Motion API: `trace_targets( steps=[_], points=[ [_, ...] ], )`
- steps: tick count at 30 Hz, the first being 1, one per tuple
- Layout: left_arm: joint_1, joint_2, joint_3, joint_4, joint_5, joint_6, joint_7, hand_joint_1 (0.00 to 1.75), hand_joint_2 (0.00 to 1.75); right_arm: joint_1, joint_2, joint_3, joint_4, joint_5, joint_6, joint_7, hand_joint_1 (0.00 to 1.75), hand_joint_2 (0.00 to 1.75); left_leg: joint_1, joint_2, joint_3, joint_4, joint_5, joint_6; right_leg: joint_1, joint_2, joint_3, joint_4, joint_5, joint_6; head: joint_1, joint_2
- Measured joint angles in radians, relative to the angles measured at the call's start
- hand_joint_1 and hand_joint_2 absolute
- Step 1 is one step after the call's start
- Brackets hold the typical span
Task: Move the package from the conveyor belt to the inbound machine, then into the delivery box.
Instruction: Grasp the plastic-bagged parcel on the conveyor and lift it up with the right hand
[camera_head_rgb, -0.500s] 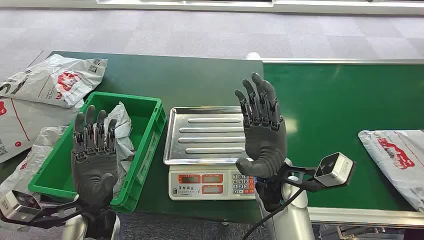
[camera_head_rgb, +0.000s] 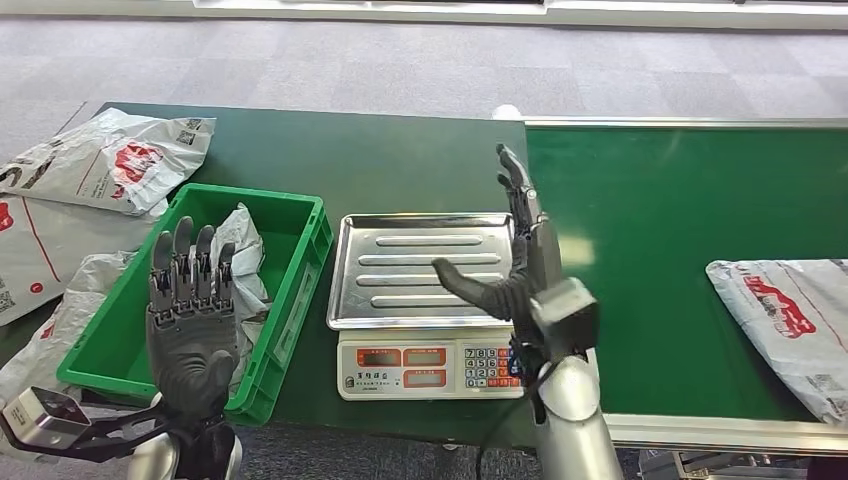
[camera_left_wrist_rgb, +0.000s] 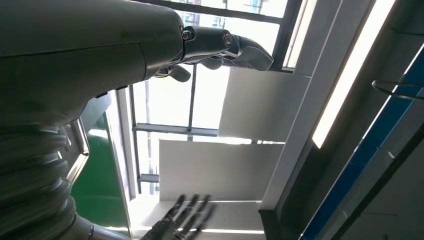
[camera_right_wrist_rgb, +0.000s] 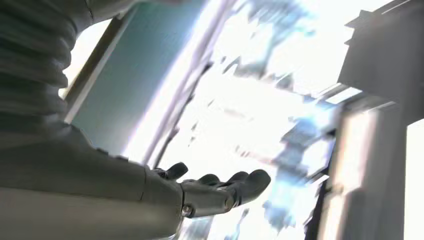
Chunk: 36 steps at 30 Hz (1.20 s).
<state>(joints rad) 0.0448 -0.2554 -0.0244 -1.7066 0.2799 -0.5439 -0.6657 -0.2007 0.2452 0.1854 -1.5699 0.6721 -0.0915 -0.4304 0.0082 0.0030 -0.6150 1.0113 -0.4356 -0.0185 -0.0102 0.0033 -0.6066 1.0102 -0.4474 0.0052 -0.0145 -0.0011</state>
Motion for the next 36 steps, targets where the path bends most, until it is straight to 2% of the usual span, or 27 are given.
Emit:
trace_targets(
  steps=[2, 3, 4, 5, 6, 8, 11, 13, 16, 20, 26, 30, 32, 36],
  points=[
    [0.015, -0.001, 0.0, -0.014, -0.001, 0.003, 0.004, 0.0, 1.75, -0.036, -0.038, -0.004, 0.053, 0.505, -0.304, 0.332, 0.0, 1.75, 0.0, 0.0, 0.0, 0.0, 0.0, 0.001, -0.001, -0.001, 0.0, 0.0, 0.0, 0.0, 0.0, 0.0],
    [0.022, -0.001, 0.0, -0.022, 0.0, 0.003, 0.007, 0.0, 1.75, -0.064, -0.07, -0.007, 0.091, 0.755, -0.403, 0.493, 0.0, 1.75, 0.0, -0.001, -0.001, 0.0, 0.0, 0.001, -0.001, -0.001, 0.0, 0.0, 0.001, 0.001, 0.0, 0.0],
    [0.027, -0.002, 0.0, -0.028, 0.001, 0.003, 0.01, 0.0, 1.75, -0.099, -0.112, -0.007, 0.139, 0.933, -0.454, 0.618, 0.0, 1.75, 0.0, -0.001, -0.001, 0.0, 0.001, 0.001, -0.002, -0.001, 0.0, 0.0, 0.001, 0.002, 0.0, 0.0],
    [0.031, -0.002, 0.0, -0.033, 0.004, 0.004, 0.012, 0.0, 1.75, -0.141, -0.16, -0.006, 0.199, 1.041, -0.456, 0.709, 0.0, 1.75, 0.0, -0.001, -0.001, 0.001, 0.0, 0.002, -0.002, -0.001, 0.001, 0.0, 0.002, 0.003, 0.0, 0.0],
    [0.033, -0.002, 0.0, -0.037, 0.007, 0.007, 0.011, 0.0, 1.75, -0.188, -0.209, -0.004, 0.268, 1.077, -0.422, 0.766, 0.0, 1.75, -0.001, -0.001, 0.0, 0.001, 0.0, 0.002, -0.003, -0.001, 0.002, 0.0, 0.003, 0.004, 0.0, 0.0],
    [0.039, 0.0, 0.0, -0.042, 0.015, 0.017, 0.005, 0.0, 1.75, -0.292, -0.309, 0.006, 0.445, 1.041, -0.332, 0.833, 0.0, 1.75, -0.001, -0.004, -0.001, 0.003, 0.002, 0.005, -0.004, -0.004, 0.002, 0.0, 0.003, 0.006, 0.0, 0.0],
    [0.058, 0.002, 0.002, -0.05, 0.023, 0.022, -0.001, 0.0, 1.75, -0.434, -0.443, 0.034, 0.711, 0.938, -0.276, 0.893, 0.0, 1.75, -0.002, -0.014, -0.005, 0.004, 0.005, 0.009, -0.005, -0.015, 0.002, -0.001, 0.004, 0.008, 0.0, 0.0],
    [0.074, 0.002, 0.004, -0.056, 0.024, 0.022, -0.001, 0.0, 1.75, -0.503, -0.513, 0.054, 0.846, 0.909, -0.261, 0.92, 0.0, 1.75, -0.002, -0.02, -0.007, 0.005, 0.006, 0.01, -0.005, -0.019, 0.003, -0.001, 0.004, 0.009, 0.0, 0.0],
    [0.085, 0.002, 0.008, -0.061, 0.024, 0.024, 0.002, 0.0, 1.75, -0.571, -0.582, 0.08, 0.985, 0.901, -0.231, 0.961, 0.0, 1.75, -0.003, -0.021, -0.007, 0.005, 0.005, 0.01, -0.006, -0.019, 0.002, -0.001, 0.003, 0.01, 0.0, 0.0],
    [0.083, 0.0, 0.012, -0.062, 0.024, 0.039, 0.016, 0.0, 1.75, -0.632, -0.647, 0.096, 1.112, 0.886, -0.125, 1.023, 0.0, 1.75, -0.004, -0.02, -0.008, 0.005, 0.005, 0.01, -0.007, -0.018, 0.001, -0.001, 0.002, 0.011, 0.0, 0.0],
    [0.079, 0.0, 0.015, -0.062, 0.03, 0.038, 0.022, 0.0, 1.75, -0.672, -0.696, 0.08, 1.214, 0.812, 0.042, 1.031, 0.0, 1.75, -0.004, -0.017, -0.007, 0.005, 0.003, 0.01, -0.007, -0.015, 0.001, -0.001, 0.002, 0.012, 0.0, 0.0],
    [0.078, 0.0, 0.016, -0.062, 0.03, 0.035, 0.023, 0.0, 1.75, -0.673, -0.71, 0.06, 1.243, 0.793, 0.08, 1.032, 0.0, 1.75, -0.005, -0.016, -0.006, 0.005, 0.003, 0.011, -0.008, -0.014, 0.001, -0.001, 0.002, 0.012, 0.0, 0.0],
    [0.076, 0.0, 0.017, -0.061, 0.028, 0.033, 0.02, 0.0, 1.75, -0.674, -0.715, 0.043, 1.255, 0.752, 0.131, 1.03, 0.0, 1.75, -0.005, -0.015, -0.006, 0.005, 0.003, 0.011, -0.008, -0.014, 0.001, -0.001, 0.002, 0.012, 0.0, 0.0],
    [0.068, 0.0, 0.019, -0.057, 0.003, 0.025, -0.004, 0.0, 1.75, -0.665, -0.714, -0.037, 1.27, 0.635, 0.233, 0.976, 0.0, 1.75, -0.005, -0.015, -0.007, 0.005, 0.003, 0.011, -0.008, -0.014, 0.001, -0.001, 0.002, 0.012, 0.0, 0.0]
  ],
)
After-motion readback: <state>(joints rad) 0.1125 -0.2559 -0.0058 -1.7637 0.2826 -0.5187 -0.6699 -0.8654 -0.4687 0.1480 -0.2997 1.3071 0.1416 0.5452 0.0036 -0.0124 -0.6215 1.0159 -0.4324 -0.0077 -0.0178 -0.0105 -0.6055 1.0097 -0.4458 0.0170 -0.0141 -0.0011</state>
